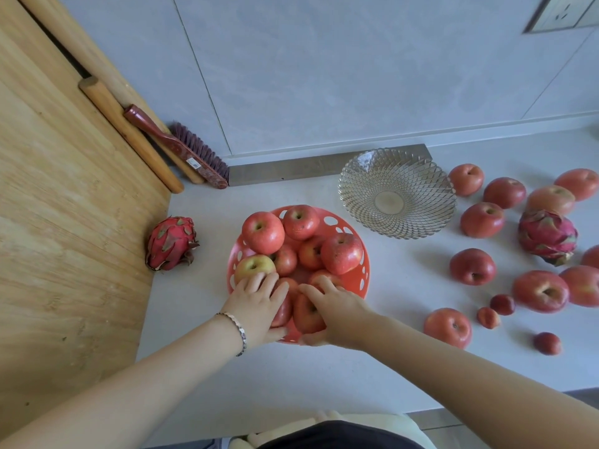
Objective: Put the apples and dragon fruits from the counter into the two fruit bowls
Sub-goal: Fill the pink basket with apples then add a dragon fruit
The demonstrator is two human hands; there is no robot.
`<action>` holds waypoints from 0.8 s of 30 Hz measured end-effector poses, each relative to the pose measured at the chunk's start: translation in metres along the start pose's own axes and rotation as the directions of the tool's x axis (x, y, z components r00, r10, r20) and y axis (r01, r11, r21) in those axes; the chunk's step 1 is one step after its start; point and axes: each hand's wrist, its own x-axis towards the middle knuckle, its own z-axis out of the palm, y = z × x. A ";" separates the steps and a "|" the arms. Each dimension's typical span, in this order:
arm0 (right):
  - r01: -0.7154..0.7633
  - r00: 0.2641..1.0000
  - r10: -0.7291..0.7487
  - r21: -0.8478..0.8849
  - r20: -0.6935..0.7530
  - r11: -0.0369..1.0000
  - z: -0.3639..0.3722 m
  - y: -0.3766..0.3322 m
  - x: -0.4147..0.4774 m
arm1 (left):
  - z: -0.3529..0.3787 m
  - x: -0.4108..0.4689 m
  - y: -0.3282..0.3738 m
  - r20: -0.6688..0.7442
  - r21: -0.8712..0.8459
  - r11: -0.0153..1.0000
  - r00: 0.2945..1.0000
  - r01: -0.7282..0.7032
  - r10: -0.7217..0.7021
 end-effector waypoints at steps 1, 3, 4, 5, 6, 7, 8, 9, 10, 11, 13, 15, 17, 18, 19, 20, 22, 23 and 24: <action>-0.019 0.999 0.017 0.060 0.032 0.998 -0.004 0.002 -0.002 | 0.002 0.001 0.001 0.011 0.028 1.000 1.000 -0.002 0.001; -0.078 0.997 0.076 0.243 0.021 0.967 -0.015 0.011 -0.009 | 0.008 0.008 0.002 0.041 -0.073 0.997 0.999 0.033 -0.030; -0.107 0.990 0.130 0.327 -0.051 0.939 -0.021 0.018 -0.015 | 0.008 0.010 0.004 0.083 -0.158 0.984 0.994 0.079 -0.067; -0.132 0.966 0.205 0.381 -0.157 0.915 -0.026 0.030 -0.022 | 0.007 0.014 0.009 0.090 -0.220 0.969 0.992 0.107 -0.089; -0.167 0.920 0.289 0.402 -0.264 0.900 -0.030 0.044 -0.030 | 0.005 0.018 0.013 0.056 -0.264 0.958 0.994 0.108 -0.096; -0.231 0.863 0.376 0.398 -0.339 0.888 -0.031 0.061 -0.038 | 0.001 0.021 0.018 0.016 -0.295 0.951 0.996 0.092 -0.092; -0.323 0.812 0.461 0.381 -0.358 0.866 -0.031 0.079 -0.046 | -0.003 0.026 0.023 -0.027 -0.311 0.947 0.996 0.074 -0.087; -0.439 0.781 0.542 0.346 -0.310 0.830 -0.030 0.096 -0.055 | -0.007 0.029 0.029 -0.041 -0.318 0.946 0.996 0.065 -0.083; -0.560 0.759 0.617 0.275 -0.209 0.781 -0.027 0.110 -0.063 | -0.009 0.033 0.036 -0.052 -0.318 0.947 0.996 0.053 -0.073; -0.653 0.733 0.674 0.184 -0.086 0.734 -0.023 0.122 -0.070 | -0.012 0.037 0.044 -0.031 -0.314 0.948 0.997 0.052 -0.065; -0.723 0.690 0.716 0.060 0.103 0.688 -0.012 0.135 -0.077 | -0.015 0.043 0.061 0.043 -0.275 0.959 0.997 0.068 -0.059; -0.716 0.690 0.697 0.036 0.196 0.698 0.001 0.141 -0.080 | -0.015 0.049 0.078 0.090 -0.185 0.980 0.995 0.068 -0.052; -0.708 0.698 0.686 0.054 0.204 0.705 0.010 0.142 -0.082 | -0.014 0.053 0.090 0.064 -0.101 0.994 0.998 0.028 -0.022; -0.707 0.703 0.688 0.079 0.179 0.702 0.012 0.142 -0.083 | -0.013 0.055 0.094 0.025 -0.082 0.997 1.000 -0.002 0.004; -0.706 0.708 0.690 0.120 0.151 0.698 0.013 0.142 -0.084 | -0.013 0.056 0.097 0.007 -0.076 0.997 1.000 -0.023 0.024; -0.700 0.713 0.690 0.185 0.125 0.689 0.013 0.142 -0.084 | -0.011 0.058 0.098 0.000 -0.082 0.996 0.999 -0.038 0.038; -0.653 0.728 0.683 0.369 0.062 0.662 0.010 0.140 -0.084 | -0.010 0.060 0.097 0.019 -0.086 0.994 0.997 -0.068 0.070; -0.604 0.739 0.674 0.452 0.010 0.656 0.007 0.138 -0.083 | -0.010 0.059 0.094 0.033 -0.092 0.991 0.994 -0.101 0.105; -0.543 0.752 0.657 0.516 -0.052 0.663 0.003 0.134 -0.082 | -0.009 0.056 0.089 0.028 -0.095 0.984 0.988 -0.150 0.153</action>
